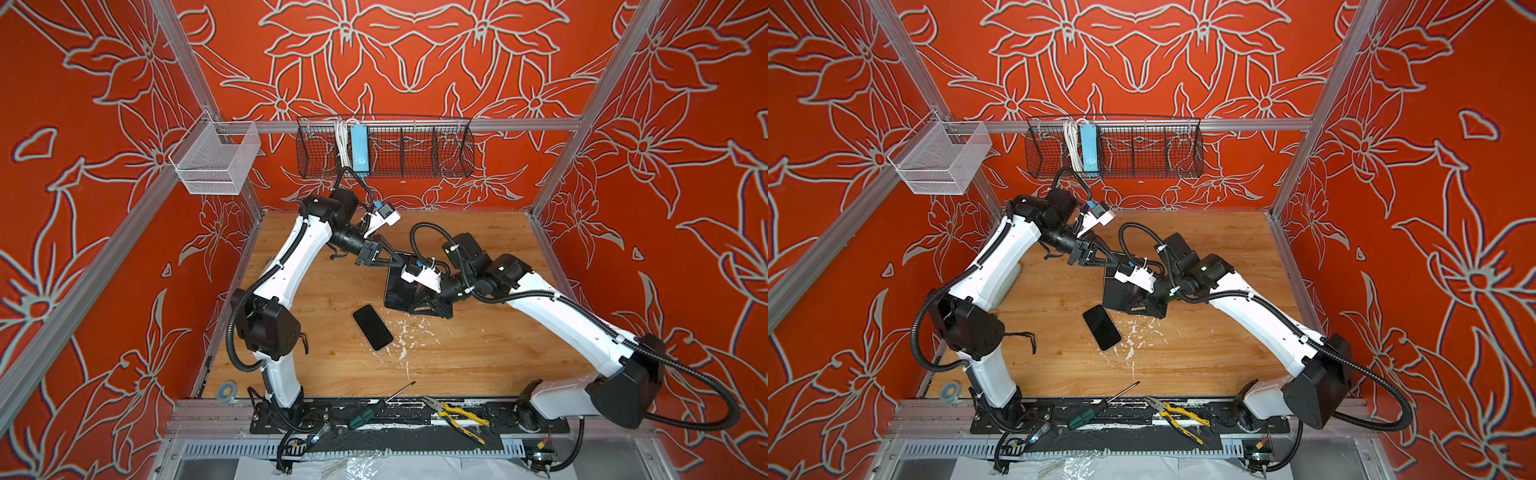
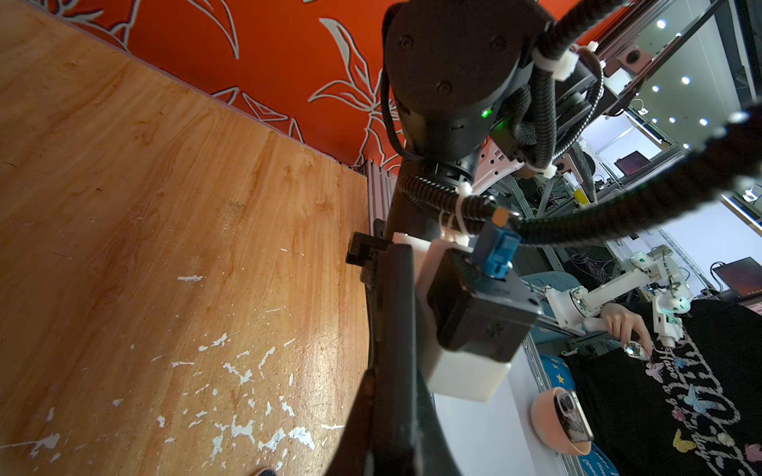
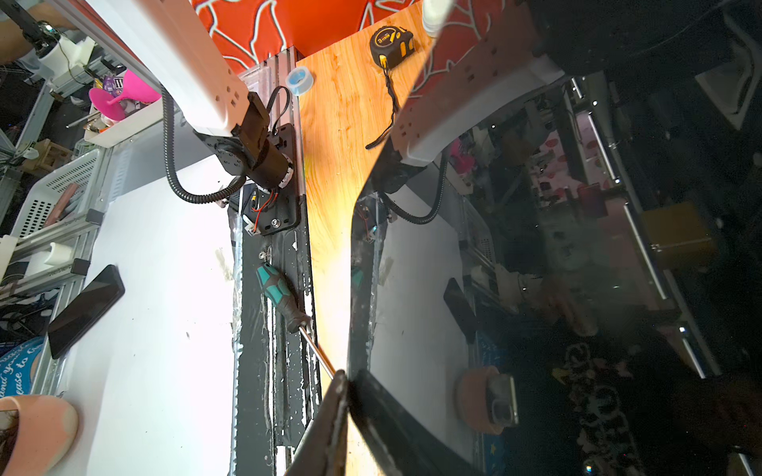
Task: Take the phone out of the phone case
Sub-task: Remove the phone case from the phone.
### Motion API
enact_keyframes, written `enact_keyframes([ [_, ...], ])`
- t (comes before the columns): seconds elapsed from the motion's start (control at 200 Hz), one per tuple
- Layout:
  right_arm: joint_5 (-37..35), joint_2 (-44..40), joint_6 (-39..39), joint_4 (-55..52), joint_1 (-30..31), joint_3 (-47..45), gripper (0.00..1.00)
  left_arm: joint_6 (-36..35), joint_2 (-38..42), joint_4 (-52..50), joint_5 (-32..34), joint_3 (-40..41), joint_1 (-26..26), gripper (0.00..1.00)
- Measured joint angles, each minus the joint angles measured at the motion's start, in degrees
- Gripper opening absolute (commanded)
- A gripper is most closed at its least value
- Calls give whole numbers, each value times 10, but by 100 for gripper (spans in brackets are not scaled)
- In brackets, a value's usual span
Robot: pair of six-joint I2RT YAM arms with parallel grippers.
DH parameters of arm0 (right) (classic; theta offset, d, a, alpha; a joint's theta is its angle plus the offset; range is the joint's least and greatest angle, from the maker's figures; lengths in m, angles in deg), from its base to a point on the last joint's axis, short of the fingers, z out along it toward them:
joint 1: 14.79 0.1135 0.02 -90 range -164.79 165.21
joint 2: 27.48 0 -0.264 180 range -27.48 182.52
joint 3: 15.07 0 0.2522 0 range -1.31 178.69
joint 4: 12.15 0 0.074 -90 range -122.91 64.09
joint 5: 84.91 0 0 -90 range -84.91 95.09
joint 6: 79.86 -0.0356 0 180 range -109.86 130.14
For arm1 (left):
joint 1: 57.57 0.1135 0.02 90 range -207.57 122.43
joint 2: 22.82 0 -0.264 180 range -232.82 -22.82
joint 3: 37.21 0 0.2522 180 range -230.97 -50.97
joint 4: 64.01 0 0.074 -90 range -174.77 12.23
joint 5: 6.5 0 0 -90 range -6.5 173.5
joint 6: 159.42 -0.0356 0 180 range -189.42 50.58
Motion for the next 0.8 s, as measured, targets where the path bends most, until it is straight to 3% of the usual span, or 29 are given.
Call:
enact_keyframes([
  [0.325,-7,2,0,0,11,0,25,3,-2,-9,5,0,0,0],
  [0.796,-47,11,-6,12,15,-2,17,12,-3,20,17,0,0,0],
])
